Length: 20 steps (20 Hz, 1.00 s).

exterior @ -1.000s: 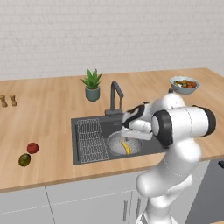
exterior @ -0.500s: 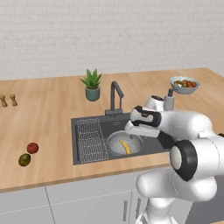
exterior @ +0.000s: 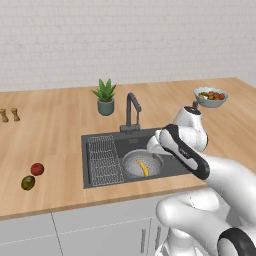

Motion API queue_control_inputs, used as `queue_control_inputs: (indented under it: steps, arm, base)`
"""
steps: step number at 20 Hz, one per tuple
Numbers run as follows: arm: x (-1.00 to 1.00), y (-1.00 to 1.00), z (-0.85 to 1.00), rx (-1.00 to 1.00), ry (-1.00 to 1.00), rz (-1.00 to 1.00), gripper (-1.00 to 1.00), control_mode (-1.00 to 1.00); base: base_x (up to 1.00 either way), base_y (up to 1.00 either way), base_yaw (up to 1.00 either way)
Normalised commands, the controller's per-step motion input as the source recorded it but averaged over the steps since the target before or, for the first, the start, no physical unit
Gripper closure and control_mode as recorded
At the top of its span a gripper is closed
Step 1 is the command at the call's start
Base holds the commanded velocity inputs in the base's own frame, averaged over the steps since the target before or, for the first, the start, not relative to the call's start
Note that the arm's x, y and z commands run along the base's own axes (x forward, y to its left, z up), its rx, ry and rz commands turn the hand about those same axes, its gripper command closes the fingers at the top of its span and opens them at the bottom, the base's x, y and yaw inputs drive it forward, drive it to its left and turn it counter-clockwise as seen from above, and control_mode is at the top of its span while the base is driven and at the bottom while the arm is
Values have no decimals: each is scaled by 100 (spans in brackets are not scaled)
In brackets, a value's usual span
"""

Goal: Put the colander in the sink, put the banana, kiwi, apple in the colander, and turn on the sink faucet and pour water over the colander.

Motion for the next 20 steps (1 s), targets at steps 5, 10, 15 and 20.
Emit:
queue_control_inputs:
  steps: [5,10,15,20]
  arm:
    - [-51,42,49,-1,-5,0,-100,-100]
    - [-31,64,42,0,0,0,-100,-100]
    - [-8,80,31,0,-4,0,-100,-100]
    - [0,84,27,0,0,0,-100,-100]
  base:
    - [0,0,0]
    - [0,0,0]
    - [0,0,0]
    - [0,0,0]
